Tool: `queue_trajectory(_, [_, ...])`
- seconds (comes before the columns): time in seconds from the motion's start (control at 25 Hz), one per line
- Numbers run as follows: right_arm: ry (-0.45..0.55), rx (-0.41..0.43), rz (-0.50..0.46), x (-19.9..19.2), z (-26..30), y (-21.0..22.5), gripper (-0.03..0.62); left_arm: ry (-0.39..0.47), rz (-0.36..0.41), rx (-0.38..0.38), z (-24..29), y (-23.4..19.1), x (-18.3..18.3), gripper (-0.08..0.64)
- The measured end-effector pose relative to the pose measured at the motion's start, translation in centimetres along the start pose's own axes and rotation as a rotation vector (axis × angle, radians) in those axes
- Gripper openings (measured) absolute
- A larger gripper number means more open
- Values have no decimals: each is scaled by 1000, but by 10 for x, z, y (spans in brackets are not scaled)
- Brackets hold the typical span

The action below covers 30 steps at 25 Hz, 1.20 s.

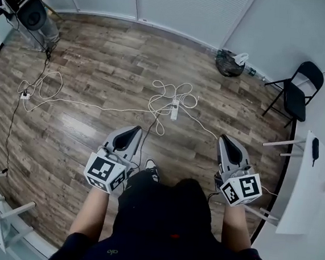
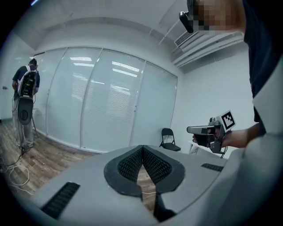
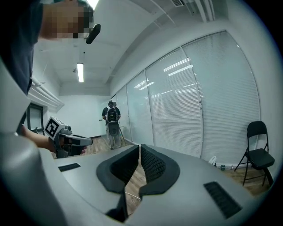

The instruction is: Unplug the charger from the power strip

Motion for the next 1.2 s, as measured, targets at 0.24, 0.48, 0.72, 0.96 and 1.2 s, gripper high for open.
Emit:
queue_trajectory(0.24, [-25, 6, 0, -3, 37, 14, 29, -34, -44, 2, 30, -30, 4, 20])
queue_trajectory(0.48, [-27, 63, 23, -23, 69, 52, 29, -54, -42, 29, 78, -33, 7, 20])
queue_trajectory(0.72, [-29, 154, 33, -48, 106, 110, 29, -69, -54, 111, 139, -34, 12, 20])
queue_trajectory(0.96, [-89, 212, 76, -96, 147, 159, 31, -59, -76, 152, 211, -52, 7, 20])
queue_trajectory(1.2, [-141, 255, 55, -146, 201, 174, 31, -138, -62, 107, 271, -75, -16, 20])
Point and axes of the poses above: the fingertips, and each gripper's own axes: z forward along the fingers, y to its right, x out of its top, the point moved 3 cm from there along -z, backward along the fingers, and after that the axes turned 15 degrees about -z, right-handed, at the moved point
